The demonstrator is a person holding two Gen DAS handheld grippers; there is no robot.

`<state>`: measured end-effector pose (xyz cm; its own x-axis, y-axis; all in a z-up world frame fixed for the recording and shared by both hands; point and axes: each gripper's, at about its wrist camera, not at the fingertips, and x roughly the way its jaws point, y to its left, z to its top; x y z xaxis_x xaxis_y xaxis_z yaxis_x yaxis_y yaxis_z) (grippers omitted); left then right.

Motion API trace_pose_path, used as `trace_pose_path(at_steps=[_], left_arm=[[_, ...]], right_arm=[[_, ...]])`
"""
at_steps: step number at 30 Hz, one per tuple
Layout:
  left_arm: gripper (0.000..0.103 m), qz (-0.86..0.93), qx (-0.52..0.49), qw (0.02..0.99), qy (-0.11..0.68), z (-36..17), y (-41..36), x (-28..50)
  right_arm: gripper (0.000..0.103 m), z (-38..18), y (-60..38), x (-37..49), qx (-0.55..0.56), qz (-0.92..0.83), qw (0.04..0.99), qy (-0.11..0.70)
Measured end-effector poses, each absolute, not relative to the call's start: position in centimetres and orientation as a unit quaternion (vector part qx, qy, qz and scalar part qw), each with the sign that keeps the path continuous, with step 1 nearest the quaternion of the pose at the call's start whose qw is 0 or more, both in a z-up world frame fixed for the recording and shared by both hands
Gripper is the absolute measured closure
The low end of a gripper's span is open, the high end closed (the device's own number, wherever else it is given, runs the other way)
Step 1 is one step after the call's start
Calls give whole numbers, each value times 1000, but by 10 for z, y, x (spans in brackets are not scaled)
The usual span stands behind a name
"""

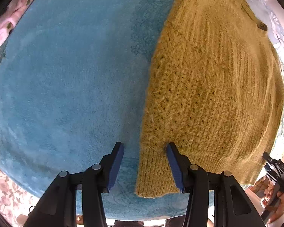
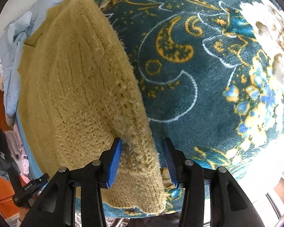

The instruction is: Fold clothes

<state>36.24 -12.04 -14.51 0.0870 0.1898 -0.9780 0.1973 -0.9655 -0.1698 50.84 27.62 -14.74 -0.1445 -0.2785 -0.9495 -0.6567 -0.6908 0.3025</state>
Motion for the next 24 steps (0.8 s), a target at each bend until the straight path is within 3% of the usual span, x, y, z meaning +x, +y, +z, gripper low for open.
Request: trace_pose_path(at_steps=[6,12,19,24], left_arm=[[57,-665,730,-4,158,-141,-118,360],[91,-673,727,-13,135,-135,-102,359],[96,-676,720,-25,157,-111,-90,365],[96,-664,737,-38,124,-112,-71,380]], right_arm=[[61,-143,263,507,-647,661,136,356],[86,-136,254,505,-656,652,128,357],[92,-112,257,495,-664,667,151,302],[92,-96,265,492,-664,674,169,275]])
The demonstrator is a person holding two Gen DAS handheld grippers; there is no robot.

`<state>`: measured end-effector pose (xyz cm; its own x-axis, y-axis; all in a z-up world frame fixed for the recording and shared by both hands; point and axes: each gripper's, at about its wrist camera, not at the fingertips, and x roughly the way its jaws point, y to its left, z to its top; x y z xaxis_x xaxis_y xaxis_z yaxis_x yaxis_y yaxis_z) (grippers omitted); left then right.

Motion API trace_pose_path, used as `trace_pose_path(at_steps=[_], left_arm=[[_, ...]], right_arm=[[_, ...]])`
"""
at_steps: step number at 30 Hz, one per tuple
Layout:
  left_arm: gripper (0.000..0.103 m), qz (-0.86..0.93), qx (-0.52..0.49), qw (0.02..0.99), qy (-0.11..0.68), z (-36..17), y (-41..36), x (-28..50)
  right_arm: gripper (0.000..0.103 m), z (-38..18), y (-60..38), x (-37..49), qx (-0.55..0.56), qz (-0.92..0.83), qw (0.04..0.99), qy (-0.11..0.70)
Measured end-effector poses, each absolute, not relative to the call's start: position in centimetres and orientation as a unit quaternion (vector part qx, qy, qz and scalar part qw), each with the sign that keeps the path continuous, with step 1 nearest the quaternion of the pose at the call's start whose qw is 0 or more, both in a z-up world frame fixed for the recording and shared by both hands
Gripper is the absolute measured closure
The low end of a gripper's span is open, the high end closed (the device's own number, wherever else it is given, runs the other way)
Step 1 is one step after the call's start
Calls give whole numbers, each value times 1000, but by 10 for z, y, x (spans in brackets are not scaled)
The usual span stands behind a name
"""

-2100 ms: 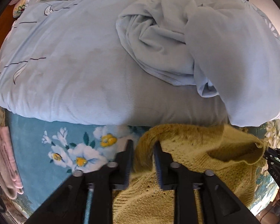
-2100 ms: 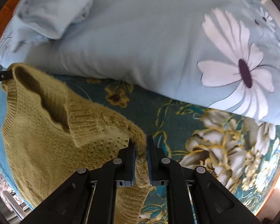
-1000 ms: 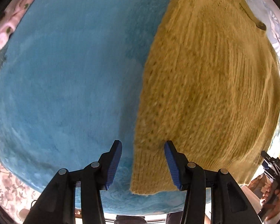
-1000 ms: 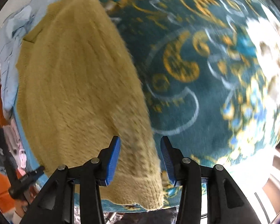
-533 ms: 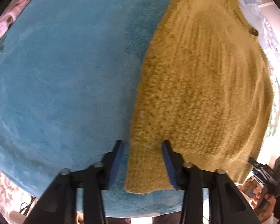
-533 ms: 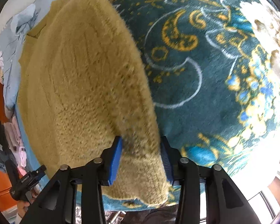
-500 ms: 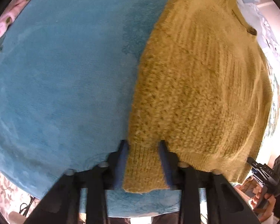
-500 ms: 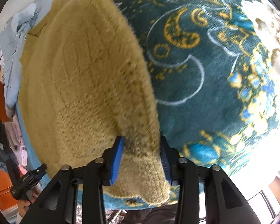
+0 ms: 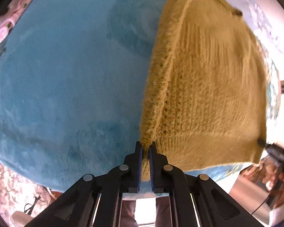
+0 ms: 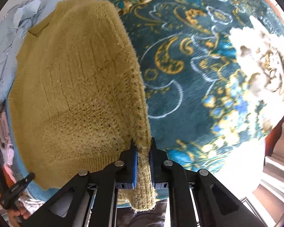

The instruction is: Fold clothes

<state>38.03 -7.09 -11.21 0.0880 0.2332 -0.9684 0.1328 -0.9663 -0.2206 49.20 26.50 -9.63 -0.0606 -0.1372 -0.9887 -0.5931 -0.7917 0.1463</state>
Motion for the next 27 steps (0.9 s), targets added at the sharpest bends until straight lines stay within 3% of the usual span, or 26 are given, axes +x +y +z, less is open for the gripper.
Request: trace_pose_path(at_steps=[6,11,13,15,19,21,24,27], left_arm=[[95,653,-742,26,-147,-115,-68,364],[90,655,-741,64,-137,-84,-68,354],[84,662,-733,71,-135,-67,-65,348],[68,677,-717,84,-143,-48,-70,344],[50,721,-662,107,-176,0,-75,336],[32,746,-630,113,-183,17,-75,317],[26,779,-586,121,-184,52,-76,289],[15,812,-546,121,-168,92,-88,275]], right_arm=[[92,-98,263,490,-675,660,171,282],[91,-73,281,486,-680,646,162,305],[91,-57,284,484,-683,644,166,301],[91,-36,282,492,-678,653,169,293],[90,20,284,499,-658,685,168,266],[86,38,275,488,-644,703,169,248],[70,67,263,462,-613,741,169,214],[68,83,253,431,-599,764,167,171]])
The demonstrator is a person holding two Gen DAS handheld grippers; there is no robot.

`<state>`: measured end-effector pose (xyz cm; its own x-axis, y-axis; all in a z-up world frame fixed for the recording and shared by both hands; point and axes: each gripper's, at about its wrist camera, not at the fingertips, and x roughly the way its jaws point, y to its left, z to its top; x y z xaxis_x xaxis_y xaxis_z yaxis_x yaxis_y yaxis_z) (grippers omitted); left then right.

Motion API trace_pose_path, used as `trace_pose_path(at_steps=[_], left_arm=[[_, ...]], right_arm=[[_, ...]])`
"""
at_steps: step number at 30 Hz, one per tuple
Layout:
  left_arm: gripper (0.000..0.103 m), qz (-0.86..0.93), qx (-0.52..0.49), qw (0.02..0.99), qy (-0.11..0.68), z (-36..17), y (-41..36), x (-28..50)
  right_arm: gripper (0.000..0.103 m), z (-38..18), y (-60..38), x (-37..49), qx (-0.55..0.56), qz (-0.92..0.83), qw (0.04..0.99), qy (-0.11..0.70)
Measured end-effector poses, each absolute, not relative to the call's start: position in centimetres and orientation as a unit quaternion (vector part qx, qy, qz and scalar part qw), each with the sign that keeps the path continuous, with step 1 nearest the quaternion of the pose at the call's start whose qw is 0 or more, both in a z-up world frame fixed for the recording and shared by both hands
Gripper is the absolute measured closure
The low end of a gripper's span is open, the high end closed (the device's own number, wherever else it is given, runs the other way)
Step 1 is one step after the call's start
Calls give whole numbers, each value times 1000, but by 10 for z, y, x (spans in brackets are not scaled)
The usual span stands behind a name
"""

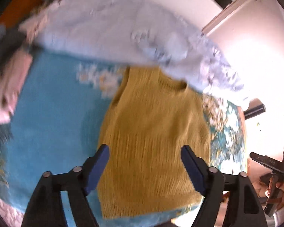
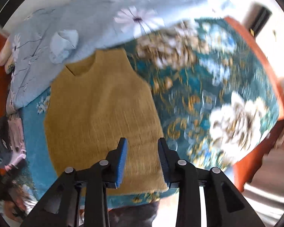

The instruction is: Fold clothes

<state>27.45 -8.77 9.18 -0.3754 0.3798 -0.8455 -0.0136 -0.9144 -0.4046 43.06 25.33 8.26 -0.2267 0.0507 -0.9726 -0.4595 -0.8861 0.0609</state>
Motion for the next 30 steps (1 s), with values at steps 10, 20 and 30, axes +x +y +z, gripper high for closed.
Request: trace_pose_path(at_steps=[10,20,30], left_arm=[[0,828,-547,107,-64,93,-64,227],[0,778,-626,38,-43,23,-43,148],[1,760,-642,80,54,-17,-5,71]], right_arm=[[59,64,227,311,-601,795,85,12],[59,4,233,240,-622,770,-31,-137],[59,-66,294,185,-672,729,-53,-117]])
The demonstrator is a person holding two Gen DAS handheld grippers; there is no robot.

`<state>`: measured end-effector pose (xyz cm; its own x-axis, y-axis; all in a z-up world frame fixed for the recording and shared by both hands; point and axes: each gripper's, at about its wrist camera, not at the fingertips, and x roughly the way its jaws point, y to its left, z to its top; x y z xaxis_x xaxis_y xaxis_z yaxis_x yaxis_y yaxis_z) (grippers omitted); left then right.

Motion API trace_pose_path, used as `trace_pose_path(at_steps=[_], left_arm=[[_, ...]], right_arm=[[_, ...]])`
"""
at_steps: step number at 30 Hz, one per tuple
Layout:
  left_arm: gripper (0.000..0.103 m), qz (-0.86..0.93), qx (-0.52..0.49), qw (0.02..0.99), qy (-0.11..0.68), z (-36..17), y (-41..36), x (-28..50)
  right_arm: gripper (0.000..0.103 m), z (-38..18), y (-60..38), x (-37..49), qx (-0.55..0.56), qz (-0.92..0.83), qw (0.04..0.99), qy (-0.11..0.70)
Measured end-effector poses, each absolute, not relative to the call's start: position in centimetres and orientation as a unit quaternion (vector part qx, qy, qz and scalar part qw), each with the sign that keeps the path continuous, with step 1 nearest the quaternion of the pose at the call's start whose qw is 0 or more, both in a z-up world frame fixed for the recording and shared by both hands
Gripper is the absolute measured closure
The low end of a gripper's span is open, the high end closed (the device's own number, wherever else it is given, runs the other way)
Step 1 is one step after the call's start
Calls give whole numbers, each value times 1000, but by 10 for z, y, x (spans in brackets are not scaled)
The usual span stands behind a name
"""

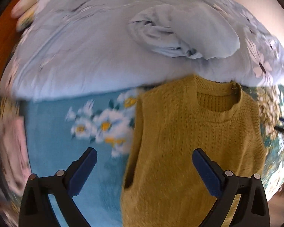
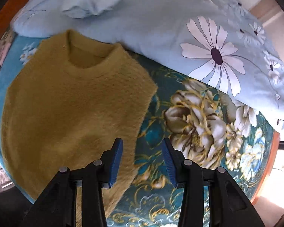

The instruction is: Fold clothes

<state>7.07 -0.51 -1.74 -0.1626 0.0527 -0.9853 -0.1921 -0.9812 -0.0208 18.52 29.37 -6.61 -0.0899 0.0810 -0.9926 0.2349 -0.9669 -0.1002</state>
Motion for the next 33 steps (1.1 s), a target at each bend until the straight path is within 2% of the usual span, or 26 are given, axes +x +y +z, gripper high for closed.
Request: trace_pose_path(at_steps=[6,13,16,17,18,19,20,23,25,27,33], left_arm=[[5,736,-656,131,109,-48,12,27],[8,703,-679,174,120,-85,11,-9],[14,690,-685,199,124,-96,13,-14],[19,684,-690,202,122,-101,13,-15],[30,679,-695,204,119,-105,13,-16],[37,673,-701,207,117,-110,12,-18],[47,667,-706,209,115,-114,12,-19],[56,657,-716,213,99,-123,11,-22],[68,654,-720,214,82,-124,8,-22],[91,654,-721,213,80,-123,7,-21],[93,687,-685,225,87,-89,8,-4]], right_arm=[[59,-79,303,139,670,-735,64,81],[59,-122,297,91,699,-704,93,81],[64,-141,296,78,715,-687,102,72],[68,-146,295,76,720,-682,104,73],[69,-150,294,73,725,-677,106,74],[71,-154,294,71,729,-671,108,75],[75,-158,293,69,734,-666,109,76],[81,-164,292,63,744,-654,112,72],[87,-162,291,62,749,-649,115,65],[90,-160,289,63,752,-645,120,64],[93,-136,282,73,740,-658,126,58]])
